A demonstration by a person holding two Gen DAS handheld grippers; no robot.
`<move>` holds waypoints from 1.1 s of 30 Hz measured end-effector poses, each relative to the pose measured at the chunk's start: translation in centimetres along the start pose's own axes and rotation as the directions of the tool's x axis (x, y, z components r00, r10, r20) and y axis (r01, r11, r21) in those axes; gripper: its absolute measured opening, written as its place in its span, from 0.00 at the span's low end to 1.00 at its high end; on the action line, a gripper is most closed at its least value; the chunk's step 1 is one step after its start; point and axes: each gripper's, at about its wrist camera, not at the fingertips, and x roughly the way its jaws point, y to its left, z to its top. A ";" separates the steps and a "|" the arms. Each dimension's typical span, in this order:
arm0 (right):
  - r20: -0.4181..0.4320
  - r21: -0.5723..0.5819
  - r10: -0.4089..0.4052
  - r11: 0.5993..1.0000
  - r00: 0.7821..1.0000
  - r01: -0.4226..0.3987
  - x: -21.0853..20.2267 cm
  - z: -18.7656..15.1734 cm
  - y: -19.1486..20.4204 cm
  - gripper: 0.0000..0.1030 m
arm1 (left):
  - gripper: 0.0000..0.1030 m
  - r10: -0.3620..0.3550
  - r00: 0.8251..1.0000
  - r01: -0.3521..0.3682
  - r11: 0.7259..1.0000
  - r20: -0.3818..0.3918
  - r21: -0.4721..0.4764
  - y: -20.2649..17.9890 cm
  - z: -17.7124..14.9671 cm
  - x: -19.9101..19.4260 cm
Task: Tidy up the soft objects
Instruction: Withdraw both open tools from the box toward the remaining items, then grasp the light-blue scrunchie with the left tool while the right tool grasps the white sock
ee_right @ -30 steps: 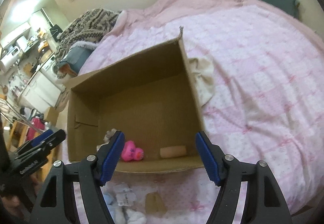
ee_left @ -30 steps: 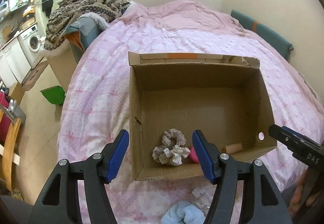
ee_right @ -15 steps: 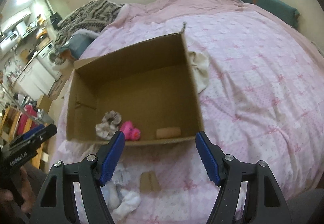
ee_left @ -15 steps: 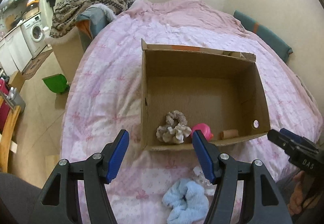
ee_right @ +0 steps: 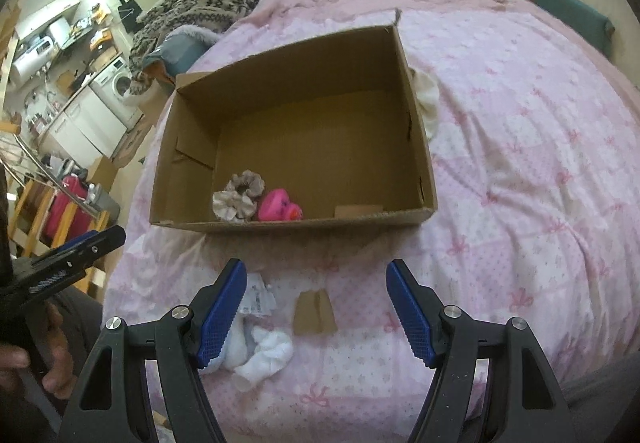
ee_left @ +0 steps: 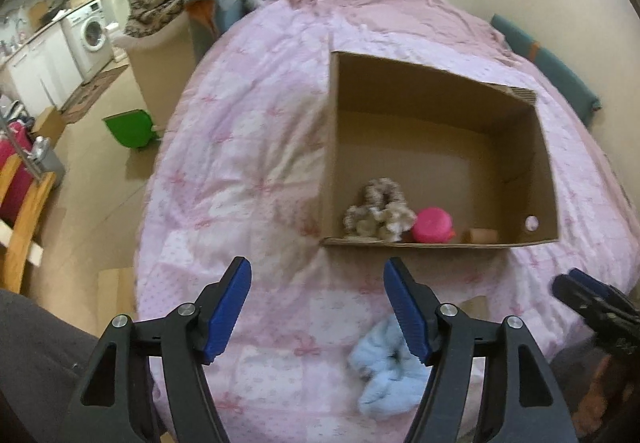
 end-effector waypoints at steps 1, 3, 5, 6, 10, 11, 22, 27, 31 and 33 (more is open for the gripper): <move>-0.002 0.017 0.017 1.000 1.000 -0.017 0.0 -0.1 -0.4 0.74 | 0.64 -0.004 1.000 0.004 1.000 -0.005 -0.010 0.3 -0.1 0.1; -0.011 0.044 0.035 0.998 0.999 -0.034 0.2 -0.2 -1.0 0.74 | 0.64 -0.012 0.999 0.010 0.999 -0.041 -0.037 1.0 -0.2 0.8; -0.042 0.072 0.029 0.997 0.999 -0.026 0.9 -0.3 -1.5 0.74 | 0.64 -0.021 0.997 0.016 0.998 -0.080 -0.066 1.6 -0.2 1.4; -0.056 0.086 0.029 0.996 0.998 -0.024 1.3 -0.4 -1.7 0.74 | 0.64 -0.031 0.995 0.024 0.997 -0.098 -0.077 1.9 -0.3 1.7; -0.182 0.130 0.099 0.989 0.978 -0.076 4.1 -0.9 -1.8 0.74 | 0.64 -0.030 0.990 0.017 0.995 -0.141 -0.095 2.2 -0.4 2.5; -0.235 0.132 0.119 0.987 0.965 -0.090 5.2 -1.3 -1.5 0.74 | 0.64 -0.030 0.989 0.016 0.996 -0.148 -0.092 2.1 -0.4 2.7; -0.497 0.110 0.199 0.980 0.844 -0.167 11.5 -4.5 2.2 0.39 | 0.64 -0.038 0.985 0.031 0.999 -0.169 -0.045 0.4 -0.6 3.6; -0.499 0.086 0.194 0.981 0.845 -0.174 10.9 -4.4 2.2 0.27 | 0.64 -0.056 0.978 0.048 0.998 -0.201 -0.043 0.2 -1.0 4.0; -0.454 0.102 0.221 0.975 0.863 -0.196 9.1 -4.0 1.6 0.27 | 0.64 -0.085 0.967 0.078 0.996 -0.242 -0.039 -0.3 -1.5 4.5; -0.417 0.108 0.230 0.973 0.879 -0.203 7.9 -3.7 1.3 0.27 | 0.70 -0.107 0.959 0.104 0.994 -0.263 -0.025 -0.9 -2.0 4.7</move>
